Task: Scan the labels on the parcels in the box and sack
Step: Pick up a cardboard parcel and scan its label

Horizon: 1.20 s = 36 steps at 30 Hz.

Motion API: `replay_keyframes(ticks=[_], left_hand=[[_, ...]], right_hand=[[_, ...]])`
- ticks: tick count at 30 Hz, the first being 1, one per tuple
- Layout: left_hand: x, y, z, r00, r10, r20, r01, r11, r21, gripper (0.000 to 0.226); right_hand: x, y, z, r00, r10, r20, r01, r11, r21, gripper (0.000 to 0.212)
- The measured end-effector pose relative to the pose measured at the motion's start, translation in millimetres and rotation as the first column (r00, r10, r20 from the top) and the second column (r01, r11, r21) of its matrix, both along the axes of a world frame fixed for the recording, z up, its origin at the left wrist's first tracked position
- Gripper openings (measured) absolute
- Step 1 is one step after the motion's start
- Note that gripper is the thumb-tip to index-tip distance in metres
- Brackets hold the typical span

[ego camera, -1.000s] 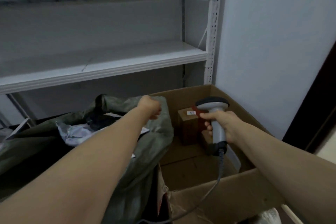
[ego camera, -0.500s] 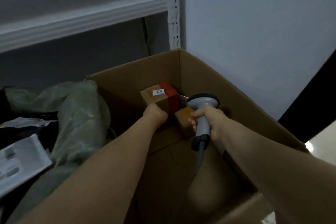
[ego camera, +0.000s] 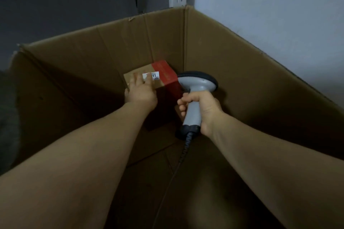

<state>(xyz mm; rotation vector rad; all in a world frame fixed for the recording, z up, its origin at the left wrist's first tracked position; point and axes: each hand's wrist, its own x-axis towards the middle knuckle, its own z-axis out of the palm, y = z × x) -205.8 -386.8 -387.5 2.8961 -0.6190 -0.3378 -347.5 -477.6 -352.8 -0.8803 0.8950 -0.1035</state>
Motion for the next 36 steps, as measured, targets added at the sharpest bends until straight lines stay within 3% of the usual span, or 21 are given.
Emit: replay_keyframes(ticks=[3,7,9,10,12,14,15,17,22,25,27,31,33,36], left_hand=[[6,-10,-4,0.996,-0.065,-0.061,0.069,0.995,0.074,0.056],[-9,-13,2,0.992,-0.008,0.123,0.003,0.999,0.039,0.045],[-17,-13,5,0.991,0.041,0.124,-0.044,0.999,0.023,0.043],[-22,-12,5,0.992,0.091,0.083,-0.089,0.996,-0.024,0.050],[-29,-9,8,0.978,0.205,-0.042,-0.209,0.964,-0.165,0.087],[-32,-5,12,0.955,0.254,-0.150,-0.279,0.944,-0.176,0.120],[-32,-2,14,0.943,0.269,-0.198,-0.298,0.945,-0.135,0.122],[-30,2,16,0.901,0.309,-0.305,-0.357,0.927,-0.117,0.106],[-31,12,-1,0.614,0.500,-0.610,-0.752,0.606,-0.260,0.059],[-38,23,-14,0.415,0.370,-0.831,-0.880,0.395,-0.264,0.045],[-49,31,-12,0.327,0.271,-0.905,-0.909,0.352,-0.223,0.031],[-63,38,-9,0.125,0.158,-0.979,-0.958,0.277,-0.077,0.046],[-64,39,-3,0.068,0.071,-0.995,-0.966,0.256,-0.048,0.058],[-67,40,20,0.060,0.038,-0.997,-0.971,0.235,-0.049,0.070]], right_hand=[[-2,-6,-16,1.000,-0.010,-0.012,0.010,1.000,-0.009,0.008],[-7,-5,-26,1.000,0.000,-0.027,0.000,1.000,-0.024,0.018],[-8,-3,-23,0.999,-0.021,-0.031,0.020,0.999,-0.028,0.023],[-9,-3,-24,0.998,-0.042,-0.041,0.040,0.998,-0.045,0.023],[-11,-4,-23,0.995,-0.079,-0.065,0.074,0.994,-0.084,0.024],[-13,-7,-23,0.992,-0.102,-0.071,0.095,0.990,-0.102,0.032],[-13,-8,-23,0.992,-0.105,-0.072,0.097,0.989,-0.108,0.041],[-15,-9,-22,0.995,-0.074,-0.067,0.065,0.991,-0.119,0.060],[-15,-6,-24,0.999,0.030,0.029,-0.029,0.999,-0.031,0.057],[-14,-5,-32,0.998,0.064,0.006,-0.063,0.996,-0.067,0.048],[-16,-7,-37,0.997,0.083,-0.011,-0.083,0.994,-0.070,0.048],[-21,-7,-36,0.996,0.091,0.017,-0.090,0.995,-0.035,0.062],[-22,-3,-28,0.995,0.093,0.034,-0.092,0.995,-0.043,0.065],[-28,-1,-3,0.994,0.092,0.053,-0.086,0.991,-0.103,0.063]])
